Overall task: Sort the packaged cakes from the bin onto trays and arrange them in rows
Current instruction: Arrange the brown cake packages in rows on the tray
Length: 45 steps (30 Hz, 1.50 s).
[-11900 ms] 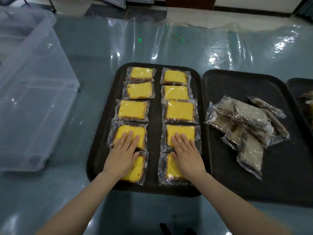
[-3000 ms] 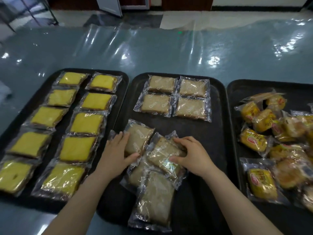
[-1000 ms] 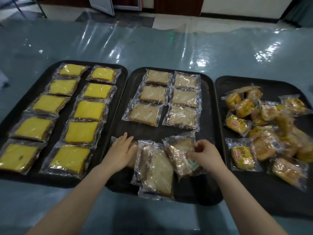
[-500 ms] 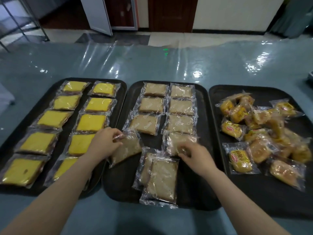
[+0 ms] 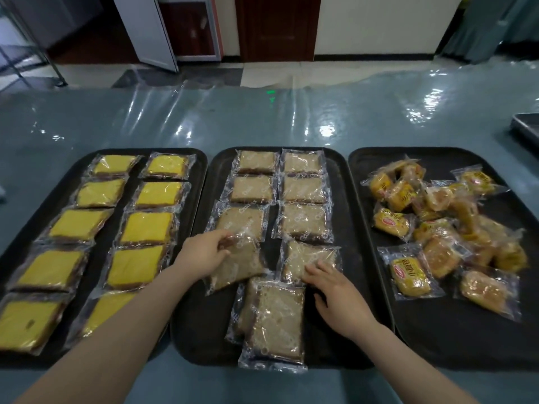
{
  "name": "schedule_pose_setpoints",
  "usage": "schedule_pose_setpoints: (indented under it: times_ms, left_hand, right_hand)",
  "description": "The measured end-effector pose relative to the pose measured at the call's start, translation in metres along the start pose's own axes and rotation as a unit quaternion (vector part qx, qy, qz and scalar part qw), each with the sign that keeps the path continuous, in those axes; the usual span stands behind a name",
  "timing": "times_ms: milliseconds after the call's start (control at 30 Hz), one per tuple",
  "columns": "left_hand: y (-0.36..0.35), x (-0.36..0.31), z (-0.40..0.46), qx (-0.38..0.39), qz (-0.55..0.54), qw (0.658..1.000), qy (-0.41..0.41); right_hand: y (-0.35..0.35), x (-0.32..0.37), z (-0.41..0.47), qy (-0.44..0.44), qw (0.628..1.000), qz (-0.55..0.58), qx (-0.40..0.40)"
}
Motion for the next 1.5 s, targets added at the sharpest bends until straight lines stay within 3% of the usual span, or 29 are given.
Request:
schedule_pose_setpoints:
  times_ms: [167,267,367,500,600,700,867,967,1100,1200,1267,1400,1500]
  left_hand:
    - [-0.022,0.0,0.011,0.05,0.074,0.996,-0.003]
    - [-0.009,-0.007,0.012,-0.044,0.09,0.993,-0.056]
    - [0.001,-0.008,-0.007,-0.109,-0.037,0.992,-0.058]
    - [-0.029,0.016,-0.057,-0.03,-0.15,0.988,0.008]
    - [-0.061,0.031,-0.094,0.071,-0.232,0.967,0.079]
    - [-0.071,0.028,-0.111,0.086,-0.287,0.949,0.098]
    - [-0.079,0.019,-0.121,0.132,-0.201,0.97,0.046]
    - [-0.08,0.014,-0.129,0.158,-0.219,0.963,0.019]
    - [-0.062,0.023,-0.129,0.189,-0.289,0.938,0.031]
    - [-0.041,0.03,-0.122,0.235,-0.302,0.924,0.007]
    - [-0.028,0.035,-0.115,0.248,-0.295,0.923,0.001]
    - [-0.01,0.04,-0.093,0.178,-0.182,0.967,-0.007]
    - [0.004,0.033,-0.086,0.114,-0.166,0.979,-0.044]
  right_hand:
    - [0.001,0.003,0.008,-0.042,0.999,0.0,-0.019]
    - [0.004,0.006,0.008,-0.087,0.995,-0.011,-0.037]
    - [0.015,0.001,-0.006,-0.179,0.978,-0.014,-0.105]
    - [-0.003,0.0,-0.036,-0.325,0.932,0.154,-0.044]
    - [-0.022,0.025,-0.051,-0.336,0.913,0.23,0.024]
    - [-0.026,0.041,-0.055,-0.347,0.897,0.273,0.028]
    - [-0.027,0.053,-0.066,-0.405,0.86,0.31,-0.03]
    - [-0.024,0.047,-0.086,-0.484,0.803,0.332,-0.101]
    - [-0.018,0.036,-0.115,-0.564,0.661,0.433,-0.241]
    - [-0.021,0.035,-0.127,-0.563,0.615,0.476,-0.28]
    - [-0.028,0.04,-0.125,-0.547,0.618,0.507,-0.248]
    - [-0.032,0.045,-0.122,-0.534,0.727,0.397,-0.17]
    - [-0.025,0.045,-0.122,-0.514,0.774,0.329,-0.17]
Point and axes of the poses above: each hand's wrist, its own z-axis towards the middle knuckle, its own y-axis out of the back of the hand, x = y × z, the point moved 7 cm from there along z, towards the middle knuckle, and after that the axes turned 14 degrees about -z, right-handed, at the moved point
